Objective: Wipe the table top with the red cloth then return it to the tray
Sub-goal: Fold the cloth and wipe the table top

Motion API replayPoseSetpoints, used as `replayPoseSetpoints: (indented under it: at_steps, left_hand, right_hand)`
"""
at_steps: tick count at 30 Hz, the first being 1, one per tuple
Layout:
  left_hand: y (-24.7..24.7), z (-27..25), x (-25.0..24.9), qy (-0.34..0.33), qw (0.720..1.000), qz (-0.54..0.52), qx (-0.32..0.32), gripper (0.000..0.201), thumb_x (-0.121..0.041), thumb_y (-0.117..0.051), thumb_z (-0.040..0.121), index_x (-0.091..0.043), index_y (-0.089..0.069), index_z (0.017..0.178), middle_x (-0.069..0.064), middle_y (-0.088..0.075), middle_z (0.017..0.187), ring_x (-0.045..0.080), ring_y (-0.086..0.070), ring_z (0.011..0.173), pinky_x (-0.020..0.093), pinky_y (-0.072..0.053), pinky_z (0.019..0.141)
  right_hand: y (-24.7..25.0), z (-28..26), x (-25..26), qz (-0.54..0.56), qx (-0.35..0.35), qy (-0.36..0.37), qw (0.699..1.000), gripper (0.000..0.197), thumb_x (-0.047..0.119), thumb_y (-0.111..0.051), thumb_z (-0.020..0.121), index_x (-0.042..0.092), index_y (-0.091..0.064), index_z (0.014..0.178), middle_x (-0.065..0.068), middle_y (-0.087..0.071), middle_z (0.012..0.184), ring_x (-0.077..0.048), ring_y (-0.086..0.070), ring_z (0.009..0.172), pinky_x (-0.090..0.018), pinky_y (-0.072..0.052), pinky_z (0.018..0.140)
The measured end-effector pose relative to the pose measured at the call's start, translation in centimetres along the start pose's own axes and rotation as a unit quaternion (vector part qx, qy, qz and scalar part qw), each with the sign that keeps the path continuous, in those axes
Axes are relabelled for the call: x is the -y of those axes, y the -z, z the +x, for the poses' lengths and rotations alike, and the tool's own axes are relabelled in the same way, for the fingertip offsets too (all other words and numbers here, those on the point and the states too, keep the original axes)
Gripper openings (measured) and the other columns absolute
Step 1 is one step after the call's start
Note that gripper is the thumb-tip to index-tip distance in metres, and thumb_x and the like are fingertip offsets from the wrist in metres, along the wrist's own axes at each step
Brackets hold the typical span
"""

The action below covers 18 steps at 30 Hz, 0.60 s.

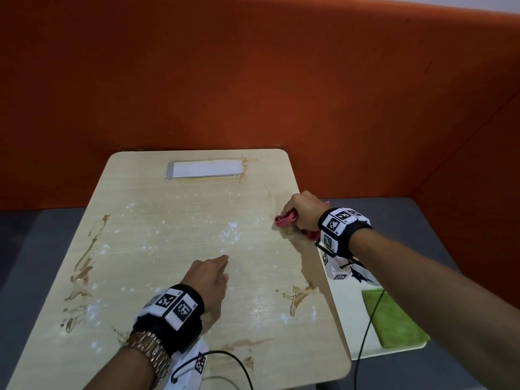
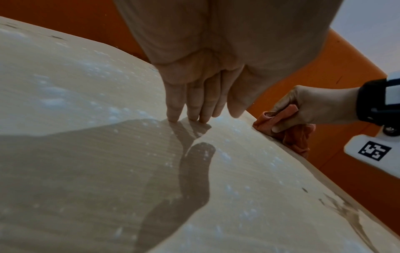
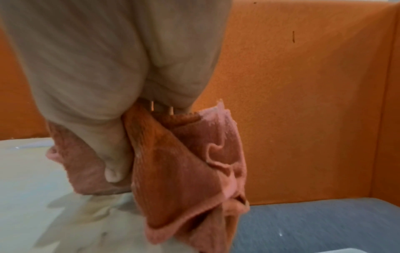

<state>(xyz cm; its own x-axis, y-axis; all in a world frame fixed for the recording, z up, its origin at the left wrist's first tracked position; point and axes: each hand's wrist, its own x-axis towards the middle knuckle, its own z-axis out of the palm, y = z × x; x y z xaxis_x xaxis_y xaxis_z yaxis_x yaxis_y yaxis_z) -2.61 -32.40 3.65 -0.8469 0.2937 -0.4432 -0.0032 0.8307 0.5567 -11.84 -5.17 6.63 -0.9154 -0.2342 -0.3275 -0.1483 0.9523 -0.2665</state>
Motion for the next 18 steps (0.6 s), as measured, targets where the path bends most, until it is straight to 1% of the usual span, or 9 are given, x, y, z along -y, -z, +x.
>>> replayPoseSetpoints:
  at_steps: [2,3,6,7,9,11,12,15,18]
  left_hand:
    - [0.2,0.1,0.0,0.001,1.0,-0.008,-0.006,0.05,-0.021,-0.047,0.097,-0.017,-0.036,0.146,0.007,-0.052,0.14,0.021,-0.046,0.132,0.033,-0.039,0.109]
    - [0.3,0.1,-0.1,0.001,1.0,-0.018,-0.014,0.05,-0.022,-0.048,0.097,-0.017,-0.036,0.146,0.007,-0.052,0.14,0.02,-0.045,0.133,0.033,-0.039,0.11]
    - [0.8,0.0,-0.5,-0.009,0.998,-0.041,-0.052,0.053,-0.024,-0.053,0.094,-0.018,-0.038,0.145,0.005,-0.053,0.139,0.016,-0.045,0.133,0.025,-0.036,0.108]
    - [1.0,0.0,-0.5,-0.015,0.997,-0.046,-0.065,0.054,-0.025,-0.055,0.093,-0.019,-0.039,0.145,0.004,-0.053,0.139,0.016,-0.044,0.133,0.026,-0.036,0.109]
    - [1.1,0.0,-0.2,-0.022,0.995,-0.059,-0.081,0.057,-0.027,-0.059,0.091,-0.02,-0.04,0.144,0.003,-0.052,0.14,0.015,-0.044,0.134,0.03,-0.036,0.112]
    - [1.1,0.0,0.0,-0.015,0.994,-0.066,-0.08,0.058,-0.029,-0.061,0.09,-0.02,-0.04,0.144,0.003,-0.052,0.14,0.015,-0.043,0.135,0.034,-0.036,0.112]
    - [1.1,0.0,0.0,-0.008,0.995,-0.067,-0.074,0.059,-0.029,-0.061,0.09,-0.02,-0.04,0.144,0.003,-0.052,0.14,0.016,-0.042,0.135,0.035,-0.037,0.112]
    - [0.9,0.1,0.0,-0.009,0.998,-0.035,-0.049,0.058,-0.03,-0.058,0.091,-0.017,-0.039,0.144,0.003,-0.053,0.139,0.018,-0.04,0.137,0.034,-0.035,0.112]
    - [0.4,0.1,0.2,-0.008,0.999,-0.012,-0.03,0.057,-0.03,-0.056,0.092,-0.016,-0.038,0.145,0.001,-0.053,0.139,0.018,-0.039,0.137,0.031,-0.035,0.112]
  right_hand:
    - [-0.3,-0.2,0.0,0.018,-0.013,0.001,1.0,0.026,-0.008,-0.057,0.075,0.012,-0.074,0.074,-0.006,-0.07,0.069,-0.026,-0.065,0.069,-0.039,-0.053,0.061]
    - [-0.5,-0.2,0.0,0.029,-0.029,-0.002,0.999,0.025,-0.007,-0.058,0.074,0.011,-0.075,0.078,-0.007,-0.071,0.071,-0.026,-0.066,0.071,-0.039,-0.054,0.063]
    - [-0.9,-0.6,0.3,0.05,-0.092,-0.008,0.994,0.034,-0.006,-0.059,0.073,0.013,-0.077,0.095,-0.006,-0.073,0.086,-0.023,-0.065,0.081,-0.036,-0.055,0.071]
    - [-1.0,-0.6,0.5,0.059,-0.097,-0.006,0.993,0.034,-0.006,-0.058,0.073,0.012,-0.076,0.094,-0.006,-0.072,0.086,-0.023,-0.064,0.081,-0.035,-0.054,0.071]
    - [-1.0,-0.8,1.2,0.053,-0.063,-0.005,0.997,0.025,-0.004,-0.058,0.076,0.009,-0.074,0.088,-0.008,-0.071,0.082,-0.025,-0.064,0.077,-0.032,-0.051,0.066]
    - [-1.3,-1.0,1.7,0.025,-0.011,-0.001,1.0,0.018,0.0,-0.059,0.081,0.008,-0.074,0.088,-0.01,-0.07,0.082,-0.025,-0.063,0.077,-0.029,-0.045,0.061]
    - [-1.4,-1.0,1.8,0.018,-0.005,-0.002,1.0,0.017,0.0,-0.06,0.082,0.009,-0.074,0.088,-0.011,-0.07,0.082,-0.026,-0.063,0.078,-0.029,-0.044,0.063]
    - [-1.2,-0.1,1.2,0.028,-0.052,-0.028,0.998,0.021,-0.001,-0.068,0.077,0.016,-0.076,0.088,-0.006,-0.07,0.081,-0.025,-0.064,0.078,-0.03,-0.047,0.063]
    - [-1.0,0.9,0.4,0.017,-0.098,-0.046,0.994,0.025,0.001,-0.067,0.081,0.02,-0.077,0.095,-0.004,-0.071,0.085,-0.025,-0.064,0.078,-0.028,-0.043,0.064]
